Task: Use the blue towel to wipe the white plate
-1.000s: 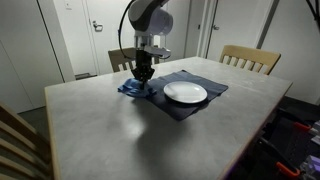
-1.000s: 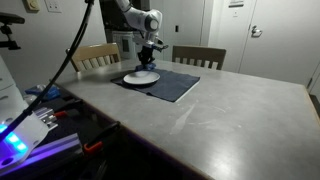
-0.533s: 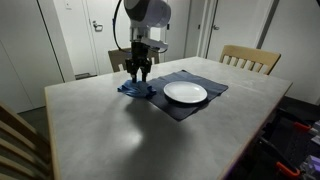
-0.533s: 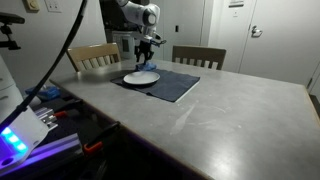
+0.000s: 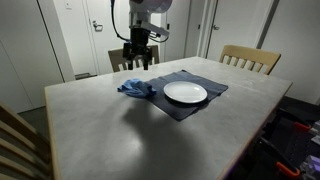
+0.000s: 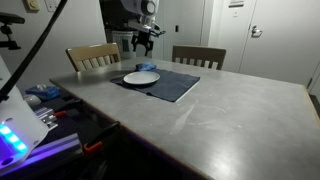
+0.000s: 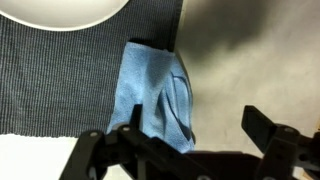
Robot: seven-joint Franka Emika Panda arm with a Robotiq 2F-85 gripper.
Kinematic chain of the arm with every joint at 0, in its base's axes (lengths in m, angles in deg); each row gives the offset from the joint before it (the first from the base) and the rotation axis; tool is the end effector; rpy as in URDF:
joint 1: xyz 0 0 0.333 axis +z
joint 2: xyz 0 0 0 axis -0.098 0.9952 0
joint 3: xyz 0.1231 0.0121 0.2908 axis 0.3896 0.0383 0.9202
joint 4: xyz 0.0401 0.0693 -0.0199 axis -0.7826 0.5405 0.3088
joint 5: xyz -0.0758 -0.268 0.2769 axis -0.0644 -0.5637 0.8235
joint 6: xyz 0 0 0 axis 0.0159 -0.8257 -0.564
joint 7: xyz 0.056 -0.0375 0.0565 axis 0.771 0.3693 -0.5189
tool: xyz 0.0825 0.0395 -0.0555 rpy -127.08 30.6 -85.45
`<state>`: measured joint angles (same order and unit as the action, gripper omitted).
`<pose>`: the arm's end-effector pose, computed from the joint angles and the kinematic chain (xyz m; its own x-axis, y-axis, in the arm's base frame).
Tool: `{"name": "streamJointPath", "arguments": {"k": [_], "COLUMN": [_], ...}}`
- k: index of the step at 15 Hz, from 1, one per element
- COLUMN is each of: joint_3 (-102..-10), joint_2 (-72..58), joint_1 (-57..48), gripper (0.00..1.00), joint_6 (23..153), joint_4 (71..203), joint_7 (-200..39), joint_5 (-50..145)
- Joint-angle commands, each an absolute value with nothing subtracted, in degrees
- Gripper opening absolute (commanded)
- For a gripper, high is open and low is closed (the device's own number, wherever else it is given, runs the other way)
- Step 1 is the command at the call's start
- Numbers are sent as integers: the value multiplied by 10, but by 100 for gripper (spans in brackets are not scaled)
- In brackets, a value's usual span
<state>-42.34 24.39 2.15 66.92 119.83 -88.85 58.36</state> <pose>0.6999 0.2007 0.2369 0.9520 0.2717 -0.1412 0.2325 -0.9415 -0.2441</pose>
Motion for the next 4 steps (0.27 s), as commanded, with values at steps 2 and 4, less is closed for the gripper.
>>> {"name": "streamJointPath", "arguments": {"k": [2,4], "joint_3": [-420,-418], "joint_2": [214,216], "joint_1": [11,8], "gripper": [100,100], "joint_6": [660,662], "joint_4": [1231,1230], "joint_7": [-897,-905], "joint_5": [602,607]}}
